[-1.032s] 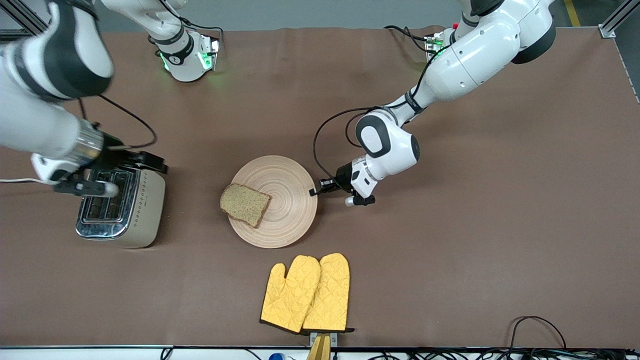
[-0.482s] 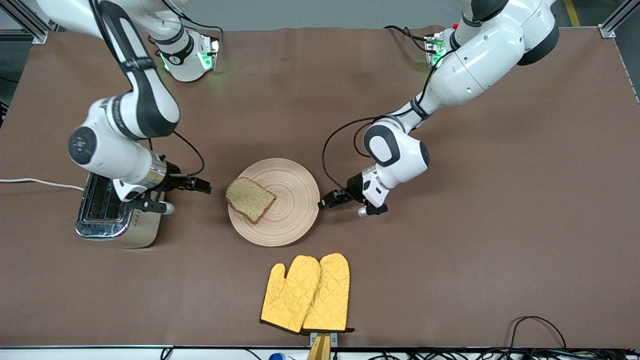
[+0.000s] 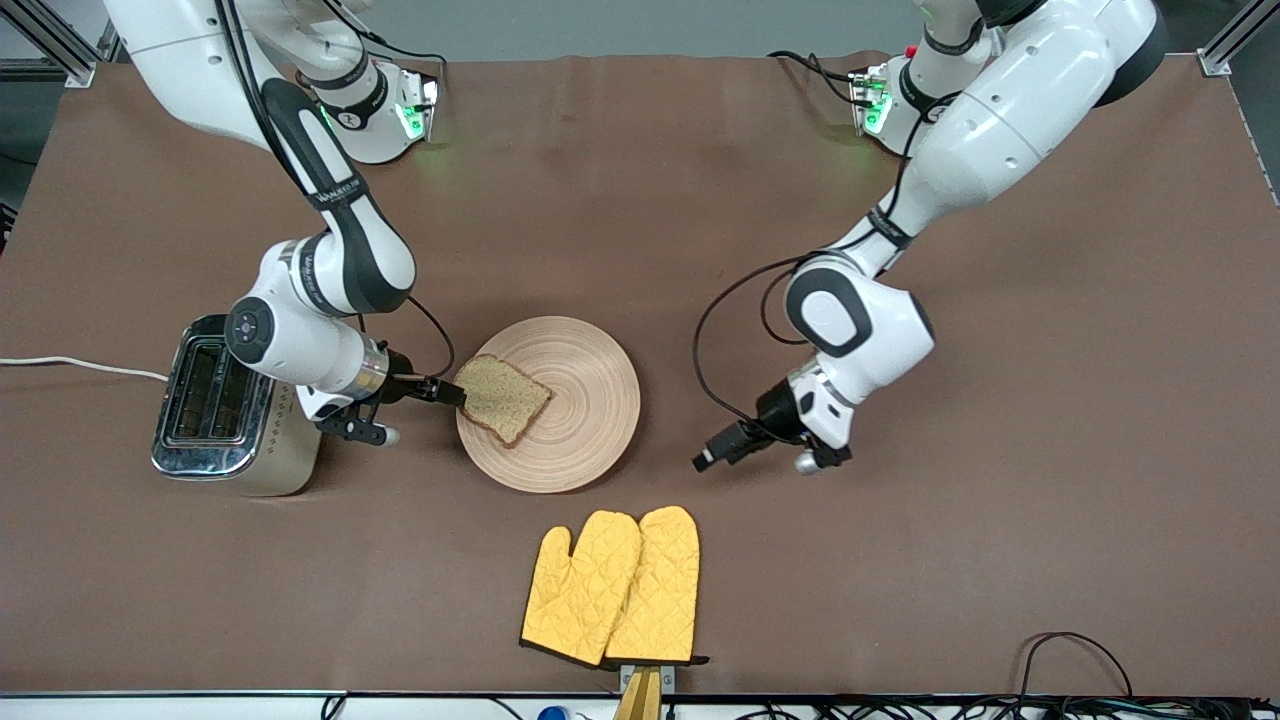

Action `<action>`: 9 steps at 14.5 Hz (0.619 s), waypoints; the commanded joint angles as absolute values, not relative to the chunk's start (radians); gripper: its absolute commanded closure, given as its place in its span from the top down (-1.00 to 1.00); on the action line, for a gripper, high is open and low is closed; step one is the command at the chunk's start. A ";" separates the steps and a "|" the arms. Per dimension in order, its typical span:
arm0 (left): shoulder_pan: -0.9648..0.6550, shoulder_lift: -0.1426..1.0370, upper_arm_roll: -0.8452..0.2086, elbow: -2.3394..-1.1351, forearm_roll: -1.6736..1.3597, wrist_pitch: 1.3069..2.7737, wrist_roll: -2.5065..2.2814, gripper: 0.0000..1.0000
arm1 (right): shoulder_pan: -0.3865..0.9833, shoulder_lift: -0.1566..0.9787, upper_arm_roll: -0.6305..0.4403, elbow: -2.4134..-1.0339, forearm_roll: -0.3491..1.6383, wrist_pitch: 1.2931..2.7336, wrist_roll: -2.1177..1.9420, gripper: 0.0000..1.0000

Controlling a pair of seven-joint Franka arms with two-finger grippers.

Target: Move plate and put bread in toaster

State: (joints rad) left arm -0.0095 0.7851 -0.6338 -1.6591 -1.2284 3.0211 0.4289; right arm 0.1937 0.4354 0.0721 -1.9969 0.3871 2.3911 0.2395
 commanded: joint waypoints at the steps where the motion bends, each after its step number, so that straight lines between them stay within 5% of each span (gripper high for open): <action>1: 0.056 0.788 -0.630 -1.629 -1.132 2.959 0.433 1.00 | 0.204 0.434 0.067 -2.008 0.413 2.399 0.249 0.65; 3: 0.119 0.814 -0.627 -1.605 -1.066 2.903 0.431 1.00 | 0.207 0.434 0.067 -2.014 0.413 2.402 0.249 0.41; 9: 0.256 0.801 -0.477 -1.522 -0.754 2.580 0.417 1.00 | 0.209 0.454 0.071 -2.016 0.423 2.413 0.249 0.17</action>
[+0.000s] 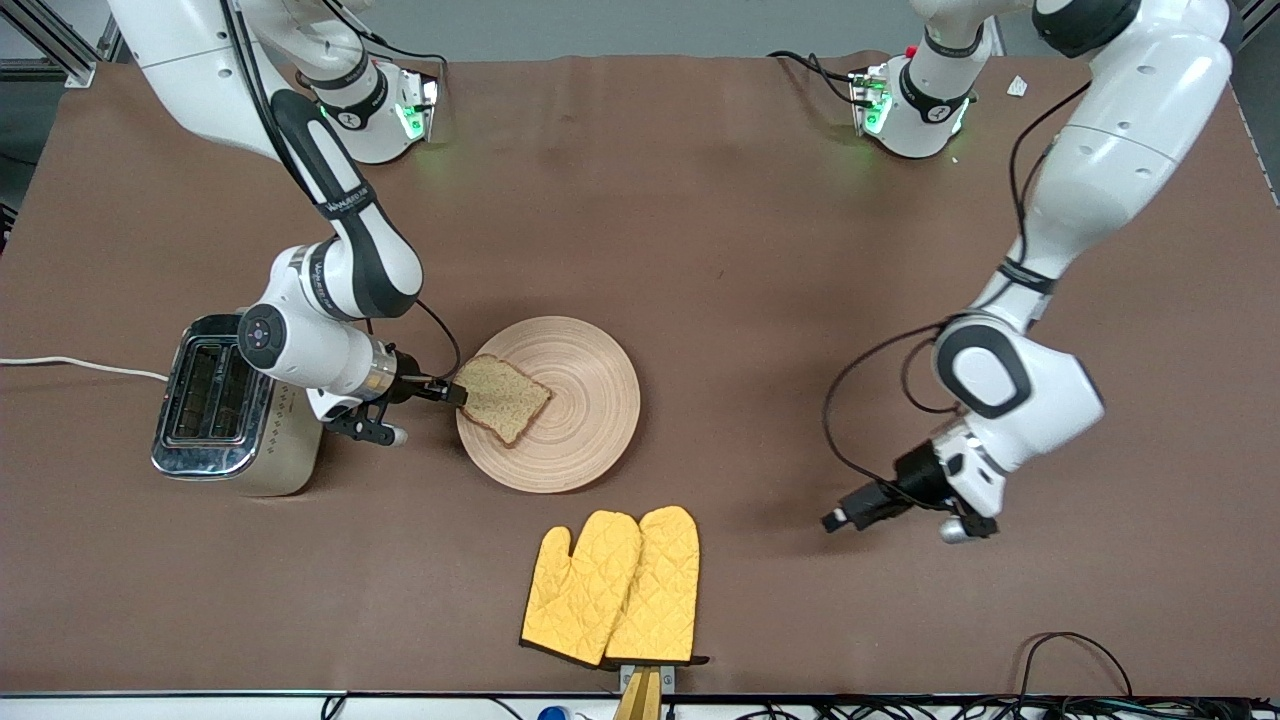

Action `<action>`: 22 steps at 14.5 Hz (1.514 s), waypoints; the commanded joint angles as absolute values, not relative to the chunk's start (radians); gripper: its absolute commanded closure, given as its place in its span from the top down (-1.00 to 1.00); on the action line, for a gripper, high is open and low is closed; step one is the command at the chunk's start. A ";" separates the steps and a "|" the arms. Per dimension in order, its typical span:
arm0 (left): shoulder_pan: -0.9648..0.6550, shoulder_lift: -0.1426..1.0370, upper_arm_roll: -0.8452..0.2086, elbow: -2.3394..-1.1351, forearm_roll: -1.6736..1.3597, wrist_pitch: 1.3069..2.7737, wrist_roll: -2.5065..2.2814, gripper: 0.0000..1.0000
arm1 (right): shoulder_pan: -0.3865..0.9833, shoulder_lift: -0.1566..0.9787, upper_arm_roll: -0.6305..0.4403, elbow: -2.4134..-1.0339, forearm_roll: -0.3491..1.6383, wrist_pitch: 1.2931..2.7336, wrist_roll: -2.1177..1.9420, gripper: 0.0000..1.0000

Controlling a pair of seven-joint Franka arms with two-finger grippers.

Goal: Move plate and put bread in toaster
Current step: 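Grasp the bread slice edge with the right gripper while the left gripper withdraws, then lift the bread with the right gripper and carry it over the toaster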

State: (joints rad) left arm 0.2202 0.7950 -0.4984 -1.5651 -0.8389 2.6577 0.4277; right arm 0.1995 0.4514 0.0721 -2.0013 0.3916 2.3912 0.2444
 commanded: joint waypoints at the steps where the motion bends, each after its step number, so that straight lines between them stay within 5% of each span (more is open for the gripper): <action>1: 0.279 0.801 -0.473 -1.497 -0.688 2.536 0.399 1.00 | 0.212 0.462 0.071 -2.016 0.437 2.416 0.249 0.14; 5: 0.362 0.767 -0.465 -1.422 -0.369 2.373 0.202 1.00 | 0.222 0.462 0.071 -2.014 0.463 2.413 0.249 -0.15; 12: 0.365 0.522 -0.474 -1.425 -0.140 2.111 -0.121 1.00 | 0.221 0.462 0.069 -2.006 0.463 2.396 0.247 -0.88; 16: 0.279 0.358 -0.444 -1.440 -0.058 1.947 -0.229 1.00 | 0.212 0.453 0.067 -1.965 0.463 2.297 0.239 -0.99; 22: 0.057 0.108 -0.210 -1.490 0.012 1.691 -0.215 1.00 | 0.198 0.362 0.046 -1.873 0.434 2.077 0.235 -0.99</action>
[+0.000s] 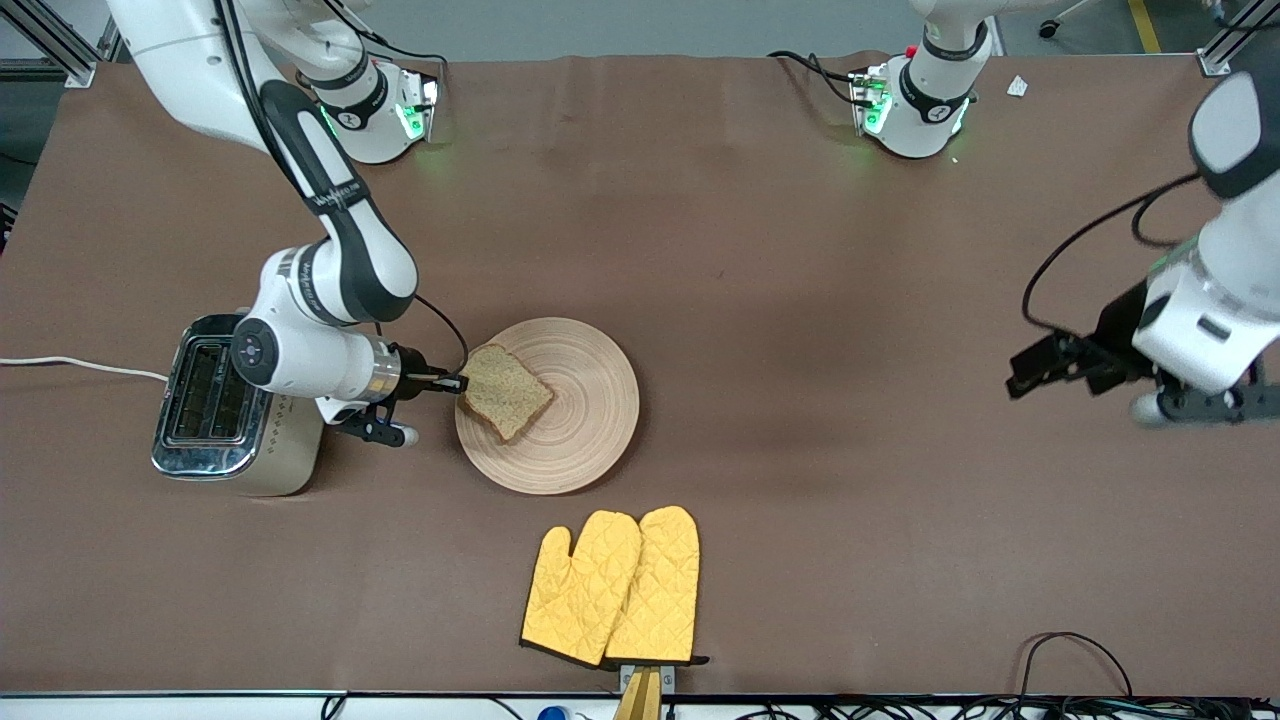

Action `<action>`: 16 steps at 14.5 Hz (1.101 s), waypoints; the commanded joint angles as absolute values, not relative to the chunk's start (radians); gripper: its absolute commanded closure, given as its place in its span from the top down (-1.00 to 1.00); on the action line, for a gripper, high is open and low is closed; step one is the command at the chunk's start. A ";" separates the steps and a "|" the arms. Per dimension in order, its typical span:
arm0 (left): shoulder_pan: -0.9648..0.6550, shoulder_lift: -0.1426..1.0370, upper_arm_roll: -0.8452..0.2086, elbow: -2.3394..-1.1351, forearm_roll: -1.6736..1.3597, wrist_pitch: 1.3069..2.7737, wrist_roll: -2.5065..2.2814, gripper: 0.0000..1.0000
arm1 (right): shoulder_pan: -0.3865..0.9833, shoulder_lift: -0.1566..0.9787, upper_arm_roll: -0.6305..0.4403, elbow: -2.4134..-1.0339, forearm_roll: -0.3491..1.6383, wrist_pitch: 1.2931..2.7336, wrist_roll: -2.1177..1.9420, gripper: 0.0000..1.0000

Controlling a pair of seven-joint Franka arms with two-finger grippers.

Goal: Move plate and put bread in toaster
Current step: 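Lift the bread with the right gripper and carry it over the toaster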

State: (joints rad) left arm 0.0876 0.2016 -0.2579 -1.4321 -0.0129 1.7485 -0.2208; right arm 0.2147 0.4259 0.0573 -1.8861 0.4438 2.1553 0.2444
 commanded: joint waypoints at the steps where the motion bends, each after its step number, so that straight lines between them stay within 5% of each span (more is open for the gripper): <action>1: 0.043 0.079 -0.195 -1.491 0.015 1.646 -0.215 1.00 | 0.190 0.351 0.041 -1.840 0.416 2.027 0.235 -0.99; 9: -0.037 -0.127 -0.110 -1.589 0.040 1.434 -0.127 1.00 | 0.130 0.360 0.031 -1.447 -0.102 1.588 0.120 -0.99; 16: -0.032 -0.144 -0.129 -1.612 0.041 1.450 -0.129 1.00 | 0.130 0.365 0.031 -1.411 -0.532 1.509 -0.095 -0.99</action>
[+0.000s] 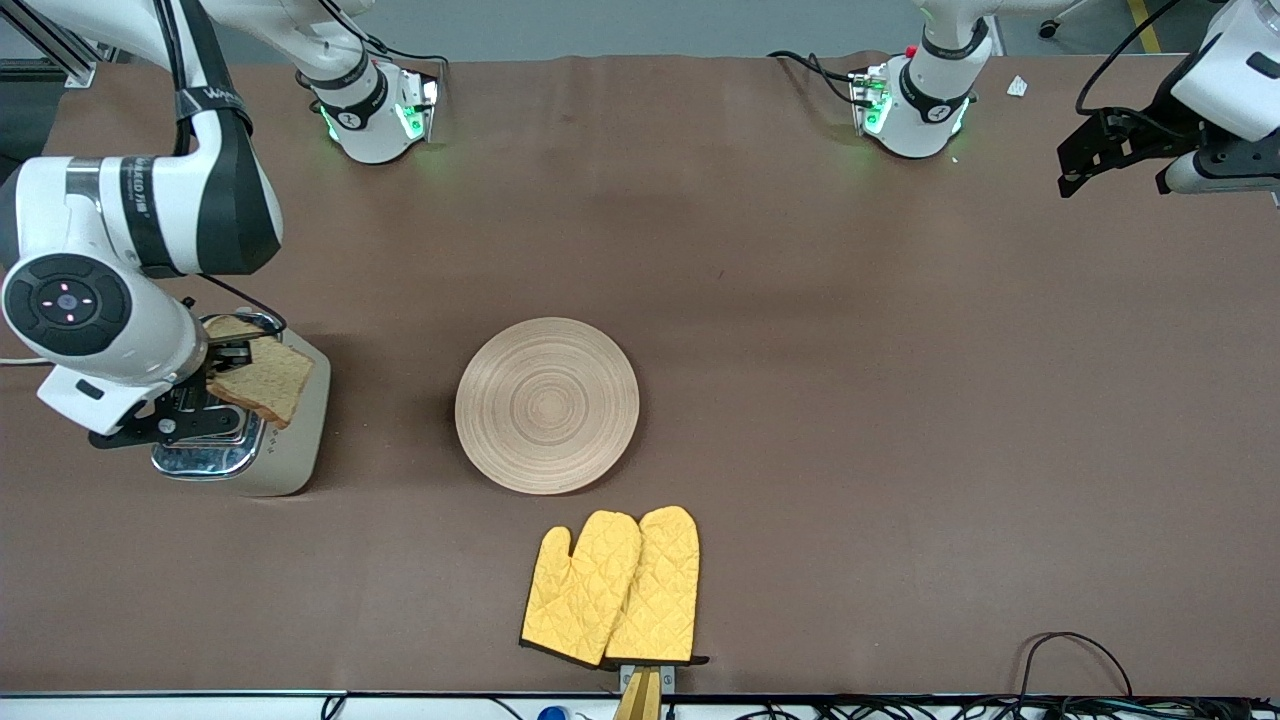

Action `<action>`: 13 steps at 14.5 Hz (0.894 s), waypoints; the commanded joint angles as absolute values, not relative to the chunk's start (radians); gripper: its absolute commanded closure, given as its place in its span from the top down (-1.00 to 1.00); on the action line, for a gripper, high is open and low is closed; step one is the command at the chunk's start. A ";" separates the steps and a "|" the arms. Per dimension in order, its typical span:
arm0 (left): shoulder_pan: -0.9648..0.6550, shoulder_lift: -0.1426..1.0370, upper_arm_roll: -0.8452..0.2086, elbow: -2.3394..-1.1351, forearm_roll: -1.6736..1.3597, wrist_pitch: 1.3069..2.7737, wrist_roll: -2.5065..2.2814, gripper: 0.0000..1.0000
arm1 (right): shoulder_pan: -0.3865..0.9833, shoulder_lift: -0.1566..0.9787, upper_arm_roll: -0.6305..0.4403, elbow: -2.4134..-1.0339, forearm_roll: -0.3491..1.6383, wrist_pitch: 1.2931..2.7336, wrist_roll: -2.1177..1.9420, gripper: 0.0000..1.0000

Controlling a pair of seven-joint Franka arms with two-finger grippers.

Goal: Move plate and put bread in toaster
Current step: 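Lower the bread into the toaster slot with the right gripper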

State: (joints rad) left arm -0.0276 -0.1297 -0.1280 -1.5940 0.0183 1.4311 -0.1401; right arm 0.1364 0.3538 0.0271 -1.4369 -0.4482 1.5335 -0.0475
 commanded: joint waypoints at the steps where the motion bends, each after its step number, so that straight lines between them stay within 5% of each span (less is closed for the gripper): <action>1: -0.032 -0.140 -0.129 -1.606 0.040 1.450 -0.129 1.00 | 0.129 0.365 0.031 -1.411 -0.575 1.493 -0.107 -0.99; 13: -0.021 -0.138 -0.123 -1.598 0.026 1.448 -0.129 1.00 | 0.110 0.485 0.031 -1.417 -0.684 1.459 0.058 -0.99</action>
